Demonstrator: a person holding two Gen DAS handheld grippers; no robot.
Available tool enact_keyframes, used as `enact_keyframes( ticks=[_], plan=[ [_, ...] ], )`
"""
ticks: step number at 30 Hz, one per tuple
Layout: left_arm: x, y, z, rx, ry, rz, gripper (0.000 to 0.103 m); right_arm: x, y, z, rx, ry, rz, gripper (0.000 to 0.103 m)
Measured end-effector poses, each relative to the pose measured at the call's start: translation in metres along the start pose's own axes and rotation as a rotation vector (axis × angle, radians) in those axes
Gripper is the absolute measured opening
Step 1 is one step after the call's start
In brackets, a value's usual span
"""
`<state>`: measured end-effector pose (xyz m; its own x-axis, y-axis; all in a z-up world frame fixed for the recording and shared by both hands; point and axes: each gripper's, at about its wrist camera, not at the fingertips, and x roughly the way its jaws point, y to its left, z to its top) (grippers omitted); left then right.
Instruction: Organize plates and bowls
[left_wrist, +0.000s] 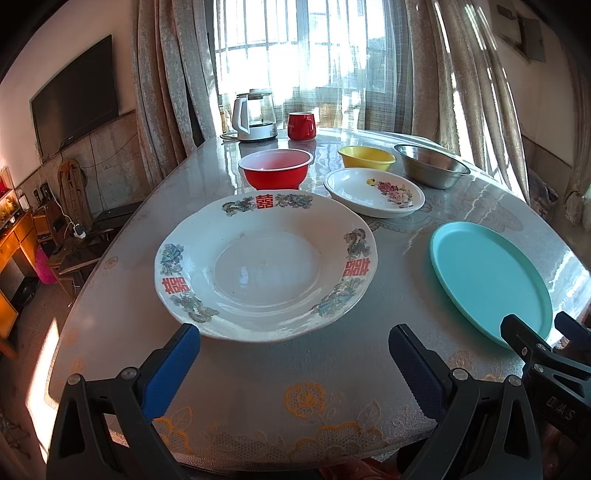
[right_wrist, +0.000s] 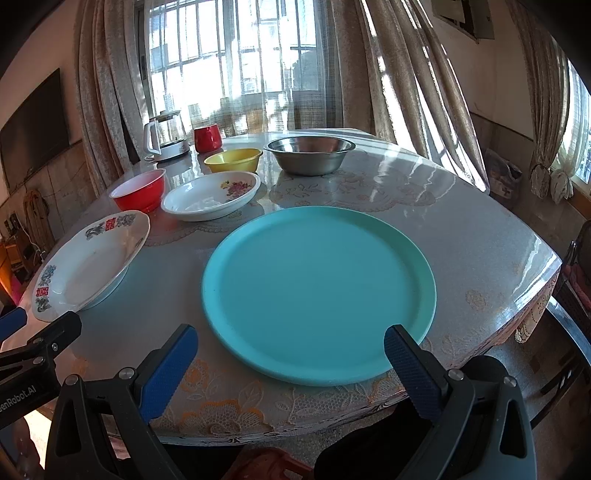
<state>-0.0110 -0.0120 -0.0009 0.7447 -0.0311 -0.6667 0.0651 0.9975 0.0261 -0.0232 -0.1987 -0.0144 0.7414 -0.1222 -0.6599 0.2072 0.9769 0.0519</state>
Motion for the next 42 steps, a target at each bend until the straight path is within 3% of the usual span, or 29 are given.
enact_keyframes(
  ticks=[15, 19, 23, 31, 34, 37, 42],
  plan=[
    [-0.005, 0.002, 0.003, 0.003, -0.026, -0.011, 0.103, 0.002, 0.001, 0.003, -0.012, -0.002, 0.001, 0.103],
    [-0.006, 0.011, 0.006, -0.010, -0.045, -0.074, 0.103, 0.003, 0.000, 0.007, -0.015, -0.011, 0.004, 0.103],
    [-0.004, 0.026, 0.011, -0.087, -0.045, -0.174, 0.103, 0.003, 0.001, 0.011, -0.028, -0.022, 0.024, 0.103],
    [-0.010, 0.054, 0.016, -0.192, -0.094, -0.179, 0.103, 0.003, 0.005, 0.019, -0.061, -0.043, 0.032, 0.103],
    [-0.012, 0.059, 0.019, -0.200, -0.111, -0.181, 0.103, 0.005, 0.005, 0.021, -0.069, -0.045, 0.022, 0.103],
    [-0.012, 0.052, 0.022, -0.193, -0.103, -0.244, 0.103, 0.005, -0.001, 0.024, -0.059, -0.062, 0.002, 0.103],
    [-0.014, 0.014, 0.036, -0.081, -0.103, -0.343, 0.103, 0.003, -0.031, 0.035, -0.007, -0.113, -0.034, 0.103]
  ],
)
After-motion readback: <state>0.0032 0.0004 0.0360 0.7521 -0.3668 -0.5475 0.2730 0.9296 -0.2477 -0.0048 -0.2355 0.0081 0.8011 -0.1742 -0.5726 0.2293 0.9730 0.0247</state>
